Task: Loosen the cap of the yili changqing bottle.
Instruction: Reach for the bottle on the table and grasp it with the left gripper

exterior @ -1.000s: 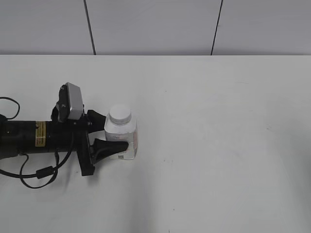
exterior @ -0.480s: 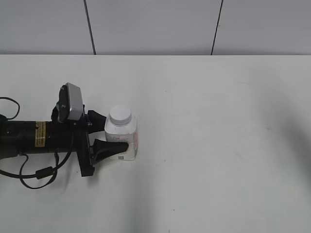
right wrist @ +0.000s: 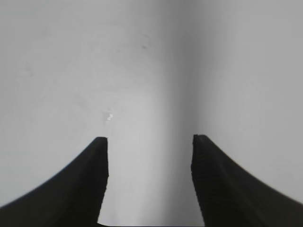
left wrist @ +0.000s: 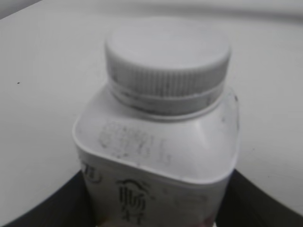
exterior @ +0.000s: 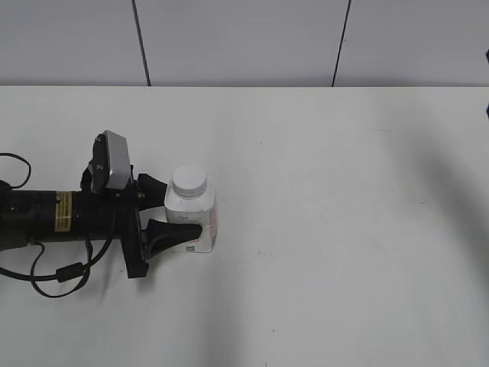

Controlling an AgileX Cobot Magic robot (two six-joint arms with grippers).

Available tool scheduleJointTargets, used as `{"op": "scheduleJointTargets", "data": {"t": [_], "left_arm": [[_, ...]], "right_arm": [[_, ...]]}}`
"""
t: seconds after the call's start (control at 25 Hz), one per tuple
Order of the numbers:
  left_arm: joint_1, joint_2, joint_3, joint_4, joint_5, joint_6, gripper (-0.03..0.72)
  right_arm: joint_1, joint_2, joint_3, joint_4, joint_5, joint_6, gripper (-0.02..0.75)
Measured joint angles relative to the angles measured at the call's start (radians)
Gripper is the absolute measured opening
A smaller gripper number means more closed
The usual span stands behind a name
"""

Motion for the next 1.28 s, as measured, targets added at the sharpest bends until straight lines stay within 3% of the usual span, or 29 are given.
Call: {"op": "scheduleJointTargets", "data": {"t": [0.12, 0.24, 0.92, 1.28], "left_arm": [[0.000, 0.000, 0.000, 0.000, 0.000, 0.000, 0.414], [0.000, 0.000, 0.000, 0.000, -0.001, -0.001, 0.414], [0.000, 0.000, 0.000, 0.000, -0.001, -0.001, 0.414], [0.000, 0.000, 0.000, 0.000, -0.001, -0.001, 0.414]], "right_arm": [[0.016, 0.046, -0.050, 0.094, 0.001, 0.002, 0.445], [0.071, 0.081, -0.093, 0.112, 0.003, 0.011, 0.443], [0.592, 0.399, -0.428, 0.127, 0.004, 0.141, 0.441], [0.725, 0.522, -0.560, 0.135, 0.005, 0.144, 0.441]]}}
